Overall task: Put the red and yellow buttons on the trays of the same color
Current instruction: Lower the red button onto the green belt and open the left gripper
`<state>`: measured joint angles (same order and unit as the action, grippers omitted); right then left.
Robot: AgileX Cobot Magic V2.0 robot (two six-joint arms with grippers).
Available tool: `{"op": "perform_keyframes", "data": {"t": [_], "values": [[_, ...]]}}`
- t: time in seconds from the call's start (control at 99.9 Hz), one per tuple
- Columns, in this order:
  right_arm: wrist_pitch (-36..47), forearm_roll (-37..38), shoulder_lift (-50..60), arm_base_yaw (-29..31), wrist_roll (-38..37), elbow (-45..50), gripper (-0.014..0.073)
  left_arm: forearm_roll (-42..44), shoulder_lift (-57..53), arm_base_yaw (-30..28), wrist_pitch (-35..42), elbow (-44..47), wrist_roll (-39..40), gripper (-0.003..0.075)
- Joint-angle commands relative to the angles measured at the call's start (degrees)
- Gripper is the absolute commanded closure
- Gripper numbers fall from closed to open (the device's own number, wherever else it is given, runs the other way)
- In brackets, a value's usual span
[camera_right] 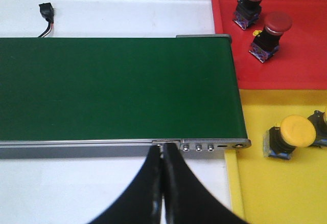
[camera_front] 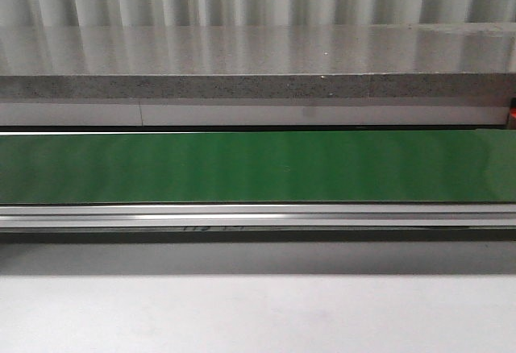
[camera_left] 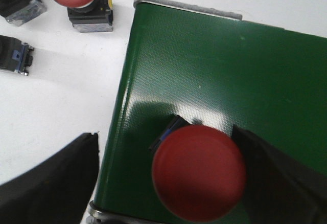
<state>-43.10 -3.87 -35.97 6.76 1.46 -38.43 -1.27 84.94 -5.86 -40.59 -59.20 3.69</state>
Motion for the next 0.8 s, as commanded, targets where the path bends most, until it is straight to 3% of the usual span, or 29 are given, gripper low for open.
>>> {"op": "perform_keyframes", "data": {"t": [0.0,0.35,0.56,0.791], "values": [[3.3,0.0,0.2,-0.1,0.5,-1.5,0.0661,-0.7,-2.8,0.9,1.3,-1.9,-0.3,0.0142],[3.3,0.0,0.2,-0.1,0.5,-1.5,0.0661,0.3,-7.6,5.3,1.0,-6.8,-1.8,0.0142],[3.3,0.0,0.2,-0.1,0.5,-1.5,0.0661,1.3,-7.7,1.3,1.4,-7.3,-1.6,0.0142],[3.3,0.0,0.2,-0.1,0.5,-1.5,0.0661,1.3,-4.1,-7.2,1.4,-7.3,-1.6,0.0142]]}}
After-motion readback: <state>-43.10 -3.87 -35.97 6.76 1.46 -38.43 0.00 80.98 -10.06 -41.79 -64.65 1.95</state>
